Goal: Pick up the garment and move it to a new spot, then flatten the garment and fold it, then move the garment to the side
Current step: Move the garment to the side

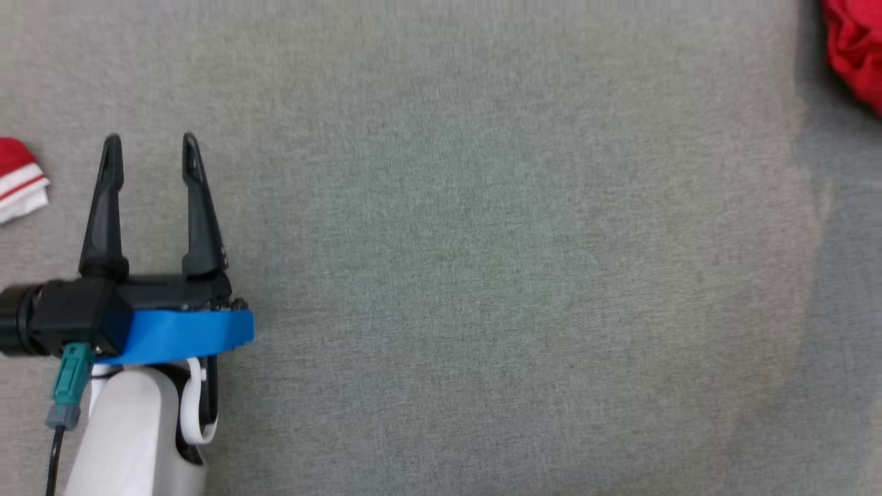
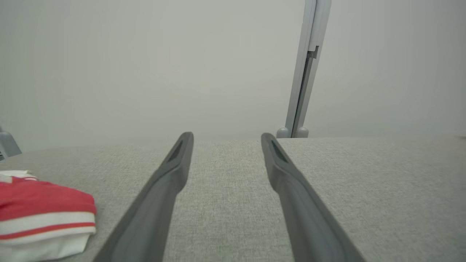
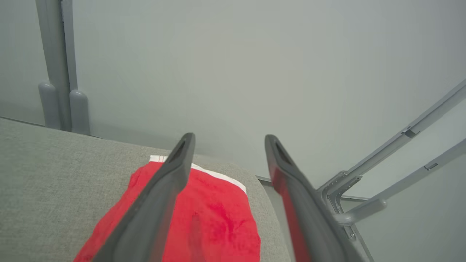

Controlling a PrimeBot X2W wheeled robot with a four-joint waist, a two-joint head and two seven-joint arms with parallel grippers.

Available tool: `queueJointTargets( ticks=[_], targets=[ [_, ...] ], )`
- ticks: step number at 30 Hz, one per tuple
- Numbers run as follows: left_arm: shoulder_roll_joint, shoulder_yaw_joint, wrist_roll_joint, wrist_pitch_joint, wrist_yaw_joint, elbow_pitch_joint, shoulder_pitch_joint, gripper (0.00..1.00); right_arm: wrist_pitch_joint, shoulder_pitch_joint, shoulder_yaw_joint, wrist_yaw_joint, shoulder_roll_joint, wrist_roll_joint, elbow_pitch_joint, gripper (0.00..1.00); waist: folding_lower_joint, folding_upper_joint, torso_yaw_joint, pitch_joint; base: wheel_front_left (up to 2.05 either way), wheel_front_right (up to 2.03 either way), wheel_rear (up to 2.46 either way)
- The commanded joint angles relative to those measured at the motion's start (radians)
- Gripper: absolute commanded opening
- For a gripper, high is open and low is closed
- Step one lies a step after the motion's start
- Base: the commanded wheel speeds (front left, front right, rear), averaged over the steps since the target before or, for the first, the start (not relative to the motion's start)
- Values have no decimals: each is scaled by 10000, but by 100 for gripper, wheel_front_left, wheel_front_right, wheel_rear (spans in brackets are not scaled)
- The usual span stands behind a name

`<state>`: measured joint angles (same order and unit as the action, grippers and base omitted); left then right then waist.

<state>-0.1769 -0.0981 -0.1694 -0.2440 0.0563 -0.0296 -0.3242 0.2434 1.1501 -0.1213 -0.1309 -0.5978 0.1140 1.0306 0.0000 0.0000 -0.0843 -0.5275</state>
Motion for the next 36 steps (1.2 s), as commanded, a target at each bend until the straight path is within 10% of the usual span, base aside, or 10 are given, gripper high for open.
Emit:
queueJointTargets(
  ticks=[1,20,36],
  targets=[
    [19,92,-77,-58,74,-34,193,100,99,-284,41,1,184,196,-169,100,0,0,-179,365,0,0,0],
    [110,308,-576,-185,137,-714,2079,100,228,-4927,-1095,0,2640,1928,-4315,100,0,0,79,3086,0,0,0],
    [348,48,-772,-209,1,-1433,2707,100,-40,-8796,351,0,3780,1835,-6783,100,0,0,430,4192,0,0,0]
  ],
)
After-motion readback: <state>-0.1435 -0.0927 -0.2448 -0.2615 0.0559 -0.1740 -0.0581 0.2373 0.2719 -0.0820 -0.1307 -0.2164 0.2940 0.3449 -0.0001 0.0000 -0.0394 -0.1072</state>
